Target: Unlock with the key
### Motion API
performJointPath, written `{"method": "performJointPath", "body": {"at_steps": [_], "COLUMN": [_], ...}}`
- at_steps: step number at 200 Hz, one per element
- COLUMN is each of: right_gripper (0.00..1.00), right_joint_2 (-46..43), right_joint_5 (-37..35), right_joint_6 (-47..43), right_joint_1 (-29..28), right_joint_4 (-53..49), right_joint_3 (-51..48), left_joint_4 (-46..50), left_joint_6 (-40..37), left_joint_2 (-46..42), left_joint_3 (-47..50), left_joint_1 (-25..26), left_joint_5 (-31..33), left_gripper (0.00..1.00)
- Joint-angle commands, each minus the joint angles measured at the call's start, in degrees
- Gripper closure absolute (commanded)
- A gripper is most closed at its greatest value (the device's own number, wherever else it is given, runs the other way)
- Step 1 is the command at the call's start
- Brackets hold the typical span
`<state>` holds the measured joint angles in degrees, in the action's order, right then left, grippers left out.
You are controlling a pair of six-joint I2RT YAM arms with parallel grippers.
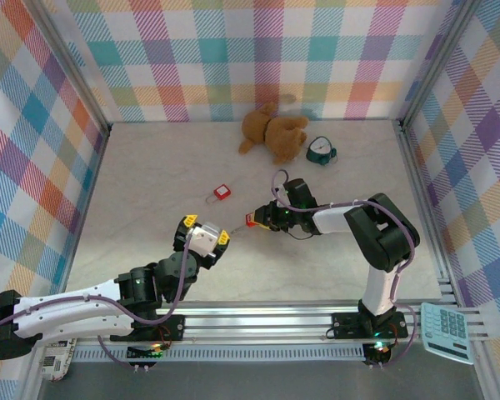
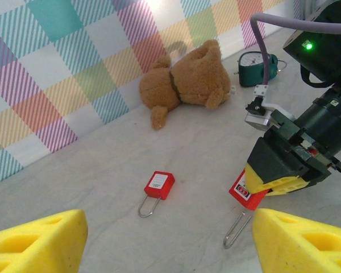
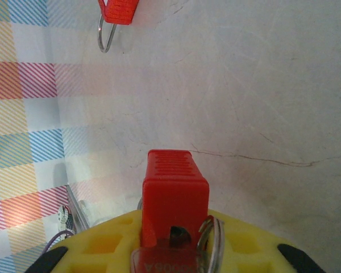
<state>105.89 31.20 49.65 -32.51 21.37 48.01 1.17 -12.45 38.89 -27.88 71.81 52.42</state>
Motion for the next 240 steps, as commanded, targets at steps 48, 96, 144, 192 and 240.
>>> {"method": "performJointPath", "body": {"at_steps": [48,96,144,192,240], "right_gripper": [0.47,0.29,0.26,0.27,0.39], "right_joint_2": [-3.7,-10.2,-24.1,-31.7,-29.9], "right_joint_5": [-2.3,-13.0,-26.2,-32.6,-43.4], "right_joint_6": [-7.0,-13.0,-16.8,-19.8,-24.9], "right_joint_1": [0.5,1.4,1.4,1.4,1.6], "right_joint_4": [-8.9,-30.0,-48.5,-54.7,-59.8], "right_joint_3": [-1.0,1.9,2.9,5.5,9.3], "left_joint_4": [-1.6,0.1,-0.3,-7.1,6.2], "left_joint_6": [0.8,1.9,5.4,5.6,19.5], "left_joint_2": [-0.7,-2.7,-6.0,-7.5,-6.0], "left_joint_3": [1.0,0.3,1.4,4.2,0.6], "left_joint_1": [-0.3,-0.3,-0.3,-1.5,-4.0], "left_joint_5": [-0.2,0.5,6.3,15.5,12.2], "left_gripper": [0.24,0.24,0.23,0.12,0.12]}}
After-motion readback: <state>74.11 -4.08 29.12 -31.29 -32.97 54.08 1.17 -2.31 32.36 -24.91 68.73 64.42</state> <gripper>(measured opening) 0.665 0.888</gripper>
